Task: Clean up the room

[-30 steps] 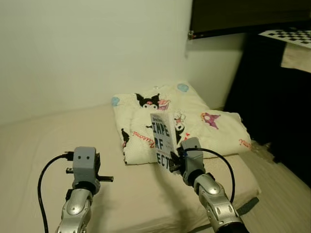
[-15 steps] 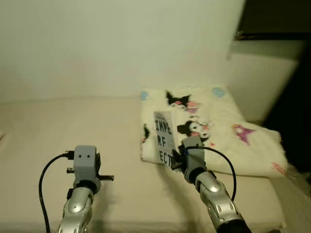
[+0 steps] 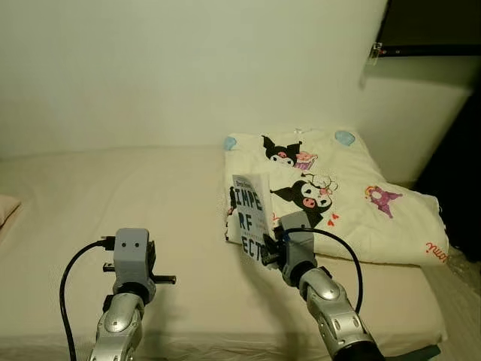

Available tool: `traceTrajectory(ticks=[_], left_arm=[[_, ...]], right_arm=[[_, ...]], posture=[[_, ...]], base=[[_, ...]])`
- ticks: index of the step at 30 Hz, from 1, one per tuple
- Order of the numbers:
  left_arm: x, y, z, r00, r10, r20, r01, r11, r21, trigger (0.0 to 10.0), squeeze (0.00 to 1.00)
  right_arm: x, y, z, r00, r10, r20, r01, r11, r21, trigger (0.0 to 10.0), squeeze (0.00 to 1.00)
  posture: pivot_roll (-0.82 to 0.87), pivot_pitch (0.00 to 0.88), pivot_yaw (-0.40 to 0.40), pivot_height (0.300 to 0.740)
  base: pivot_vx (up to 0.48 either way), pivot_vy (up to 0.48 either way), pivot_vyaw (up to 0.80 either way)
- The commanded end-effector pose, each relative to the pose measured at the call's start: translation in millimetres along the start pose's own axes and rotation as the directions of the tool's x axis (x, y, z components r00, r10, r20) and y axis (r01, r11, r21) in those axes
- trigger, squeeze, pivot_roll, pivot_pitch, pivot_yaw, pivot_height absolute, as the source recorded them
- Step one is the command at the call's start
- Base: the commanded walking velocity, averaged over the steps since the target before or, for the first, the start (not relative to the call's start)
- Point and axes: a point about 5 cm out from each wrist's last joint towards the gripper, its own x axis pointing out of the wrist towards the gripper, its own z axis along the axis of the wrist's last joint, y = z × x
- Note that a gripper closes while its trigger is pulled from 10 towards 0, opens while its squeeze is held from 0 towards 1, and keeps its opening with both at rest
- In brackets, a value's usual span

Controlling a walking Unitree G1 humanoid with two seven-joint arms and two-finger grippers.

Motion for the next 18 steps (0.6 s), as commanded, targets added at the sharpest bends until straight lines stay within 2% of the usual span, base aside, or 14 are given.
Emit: traceTrajectory(ticks=[1,15,18], left_arm=[[0.7,4.9,-0.2,1.0,0.008,-0.009,-0.007,0.999,0.032,10.0,0.0],[1.0,3.7,3.0,1.0,-0.009,0.011,0.008,0.999,0.039,10.0,0.0],[0.8,4.2,3.2,1.0,-0.007,0.013,0.006,0.999,0.043,10.0,0.0]], right_arm=[[0.0,1.5,2.2,1.0,0.003,0.028,-0.004,1.0,0.015,10.0,0.0],[-0.2,2.4,2.6,0.999,0.007,0.038,-0.008,1.0,0.026,10.0,0.0],[0.0,3.1,3.9,0.999,0.015,0.041,-0.015,1.0,0.004,10.0,0.0]], posture=[[-0.03,0.099,0.009,0.74],[-0.03,0.098,0.013,0.74],[-0.03,0.099,0.011,0.74]], base=[[0.0,0.0,0.0],[0.0,0.0,0.0],[0.0,0.0,0.0]])
